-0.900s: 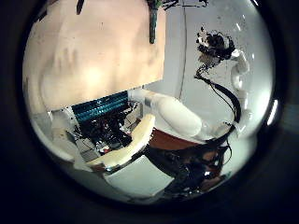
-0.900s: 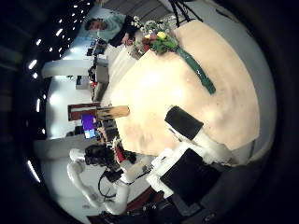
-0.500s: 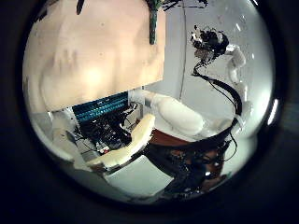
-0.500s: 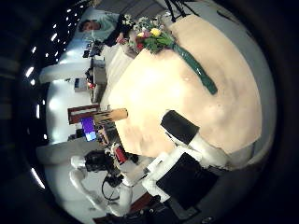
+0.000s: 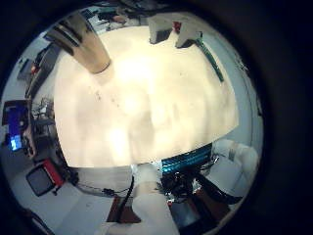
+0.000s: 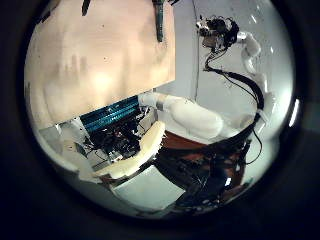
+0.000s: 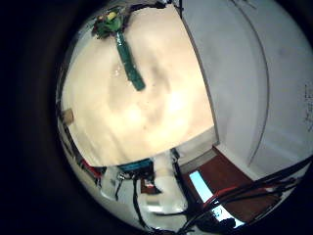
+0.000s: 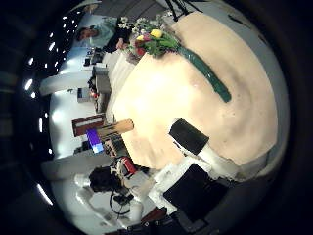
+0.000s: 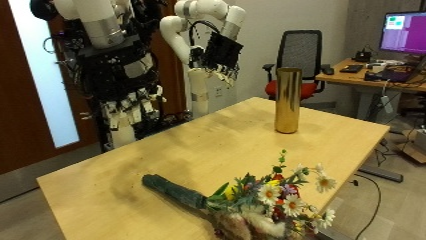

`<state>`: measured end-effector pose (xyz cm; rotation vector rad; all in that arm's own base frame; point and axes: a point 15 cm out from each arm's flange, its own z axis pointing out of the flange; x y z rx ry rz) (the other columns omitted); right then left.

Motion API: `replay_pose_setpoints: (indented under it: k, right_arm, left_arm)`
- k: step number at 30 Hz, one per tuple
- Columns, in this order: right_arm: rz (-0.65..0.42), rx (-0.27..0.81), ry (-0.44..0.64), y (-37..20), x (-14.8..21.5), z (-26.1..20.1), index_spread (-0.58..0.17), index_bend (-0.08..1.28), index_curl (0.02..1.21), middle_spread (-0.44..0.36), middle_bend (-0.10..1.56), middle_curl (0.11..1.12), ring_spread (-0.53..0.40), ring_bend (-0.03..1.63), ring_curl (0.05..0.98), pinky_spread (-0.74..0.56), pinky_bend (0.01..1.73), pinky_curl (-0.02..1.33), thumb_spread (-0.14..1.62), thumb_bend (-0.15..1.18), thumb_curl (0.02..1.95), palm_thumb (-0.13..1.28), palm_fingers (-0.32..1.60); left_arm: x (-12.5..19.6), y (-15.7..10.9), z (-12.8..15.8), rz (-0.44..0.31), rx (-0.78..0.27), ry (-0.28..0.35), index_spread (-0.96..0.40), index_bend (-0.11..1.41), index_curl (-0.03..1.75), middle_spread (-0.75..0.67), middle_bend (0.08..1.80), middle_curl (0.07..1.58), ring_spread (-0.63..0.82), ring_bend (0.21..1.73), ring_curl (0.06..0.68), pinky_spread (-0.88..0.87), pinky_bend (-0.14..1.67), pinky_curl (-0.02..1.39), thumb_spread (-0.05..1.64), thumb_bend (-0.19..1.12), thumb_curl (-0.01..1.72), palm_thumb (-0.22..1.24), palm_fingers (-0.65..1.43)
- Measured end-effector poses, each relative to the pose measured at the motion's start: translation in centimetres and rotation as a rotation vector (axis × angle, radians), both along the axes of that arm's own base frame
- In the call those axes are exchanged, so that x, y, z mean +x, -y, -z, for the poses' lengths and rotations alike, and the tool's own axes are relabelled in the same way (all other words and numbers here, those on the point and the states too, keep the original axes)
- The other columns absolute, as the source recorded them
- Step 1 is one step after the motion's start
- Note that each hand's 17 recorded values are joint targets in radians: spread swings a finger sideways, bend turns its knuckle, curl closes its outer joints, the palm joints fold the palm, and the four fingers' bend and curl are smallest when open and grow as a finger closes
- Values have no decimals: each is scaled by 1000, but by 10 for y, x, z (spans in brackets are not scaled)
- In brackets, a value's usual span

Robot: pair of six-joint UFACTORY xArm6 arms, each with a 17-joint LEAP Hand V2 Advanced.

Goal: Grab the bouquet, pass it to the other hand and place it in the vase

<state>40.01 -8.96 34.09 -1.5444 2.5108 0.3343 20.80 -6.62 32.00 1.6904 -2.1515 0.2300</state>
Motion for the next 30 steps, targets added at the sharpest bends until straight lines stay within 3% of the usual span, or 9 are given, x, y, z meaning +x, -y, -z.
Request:
replay_pose_setpoints:
  k: [6, 14, 19, 30]
  right_arm:
    - [59, 51, 86, 0, 38, 11, -83, 141, 236, 192, 414, 356, 132, 726, 195, 325, 538, 273, 1109, -24, 355, 553, 217]
    - [97, 73, 34, -3, 66, 63, -35, 142, 238, 213, 431, 358, 159, 730, 203, 341, 547, 269, 1084, -19, 374, 597, 150]
    - [102, 51, 63, -5, 85, 79, -20, 139, 237, 214, 440, 359, 159, 739, 212, 354, 556, 268, 1063, -13, 390, 647, 142]
    - [121, 35, 28, -8, 83, 143, -8, 144, 236, 189, 467, 371, 127, 773, 234, 376, 592, 270, 1002, -22, 440, 770, 138]
  left_arm:
    - [7, -1, -4, 3, -3, 28, 248, 172, 321, 492, 193, 311, 603, 502, 184, 574, 198, 302, 868, -33, 314, 351, 160]
    - [7, 5, -7, 5, -25, 28, 248, 167, 321, 492, 201, 310, 601, 503, 183, 578, 199, 303, 868, -33, 314, 351, 166]
    - [4, 5, -6, 0, -30, 20, 248, 169, 319, 490, 195, 308, 602, 500, 181, 581, 209, 310, 871, -32, 314, 353, 164]
    - [3, 4, -4, -3, -32, 16, 248, 169, 318, 489, 195, 306, 602, 500, 180, 583, 212, 311, 877, -32, 314, 353, 165]
